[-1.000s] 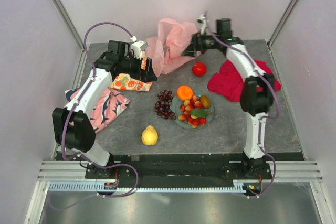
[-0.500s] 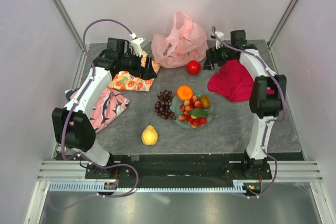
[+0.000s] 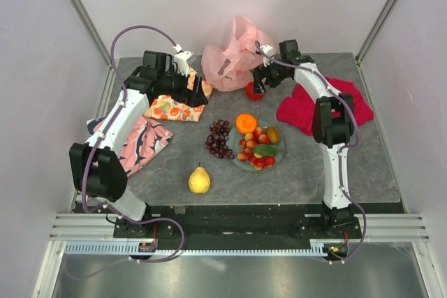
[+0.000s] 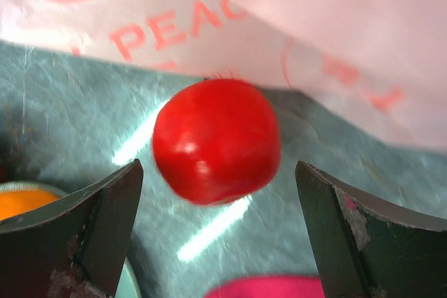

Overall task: Take the fake fruits out of the plastic bag
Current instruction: Pick up the fake fruit from the center of the board, then place the fake fruit on the plate.

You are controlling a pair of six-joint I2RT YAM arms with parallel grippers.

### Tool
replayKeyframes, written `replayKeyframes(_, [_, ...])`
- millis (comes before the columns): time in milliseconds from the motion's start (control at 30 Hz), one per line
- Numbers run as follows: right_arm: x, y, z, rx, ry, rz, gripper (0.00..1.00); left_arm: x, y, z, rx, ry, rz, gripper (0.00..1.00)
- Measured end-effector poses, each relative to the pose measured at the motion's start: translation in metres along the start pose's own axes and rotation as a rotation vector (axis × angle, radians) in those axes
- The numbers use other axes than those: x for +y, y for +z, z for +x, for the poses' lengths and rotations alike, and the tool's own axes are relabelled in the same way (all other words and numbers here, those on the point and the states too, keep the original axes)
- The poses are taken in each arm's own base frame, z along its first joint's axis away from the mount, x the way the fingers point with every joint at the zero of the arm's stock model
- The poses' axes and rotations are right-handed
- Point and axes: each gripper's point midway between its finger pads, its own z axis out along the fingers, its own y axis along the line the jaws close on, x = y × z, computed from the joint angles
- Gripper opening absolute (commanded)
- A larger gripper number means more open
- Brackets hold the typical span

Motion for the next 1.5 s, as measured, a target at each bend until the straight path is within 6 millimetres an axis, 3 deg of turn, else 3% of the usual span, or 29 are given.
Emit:
replayKeyframes(133, [0.006, 0.022, -0.005, 0.007, -0.021, 0.016, 0.98, 0.000, 0.000, 0.002, 0.005, -0.003, -0.001, 0.99])
replayKeyframes(300, [-0.002, 0.059, 0.012, 0.051, -0.012, 0.055, 0.98, 0.001, 0.000, 0.002, 0.006, -0.003, -0.006, 0.99])
replayKeyframes(567, [-0.005, 0.060, 0.003, 0.027, -0.006, 0.082, 0.72, 0.001, 0.000, 0.003, 0.008, -0.004, -0.006, 0.99])
replayKeyframes(667, [0.001, 0.045, 0.017, 0.054, 0.002, 0.078, 0.67, 0.002, 0.002, 0.008, 0.019, -0.010, -0.005, 0.99])
replayKeyframes(800, [0.027, -0.010, 0.041, 0.102, 0.036, 0.035, 0.65, 0.002, 0.004, 0.015, 0.033, -0.020, -0.002, 0.99])
replayKeyframes(933, [0.051, -0.069, 0.028, 0.043, 0.046, -0.004, 0.65, 0.002, 0.005, 0.015, 0.029, -0.018, 0.001, 0.99])
replayKeyframes(1033, [0.069, -0.090, 0.024, 0.009, 0.059, -0.043, 0.64, 0.001, 0.005, 0.014, 0.024, -0.016, 0.005, 0.99])
replayKeyframes(1133, [0.082, -0.084, 0.033, 0.026, 0.103, -0.096, 0.64, 0.001, 0.008, 0.014, 0.024, -0.017, 0.014, 0.98])
replayKeyframes(1367, [0.083, -0.034, 0.087, 0.166, 0.296, -0.171, 0.65, 0.001, 0.010, 0.015, 0.027, -0.020, 0.022, 0.99])
replayKeyframes(1500, [0.083, -0.028, 0.091, 0.167, 0.350, -0.195, 0.68, 0.001, 0.010, 0.016, 0.025, -0.019, 0.022, 0.99])
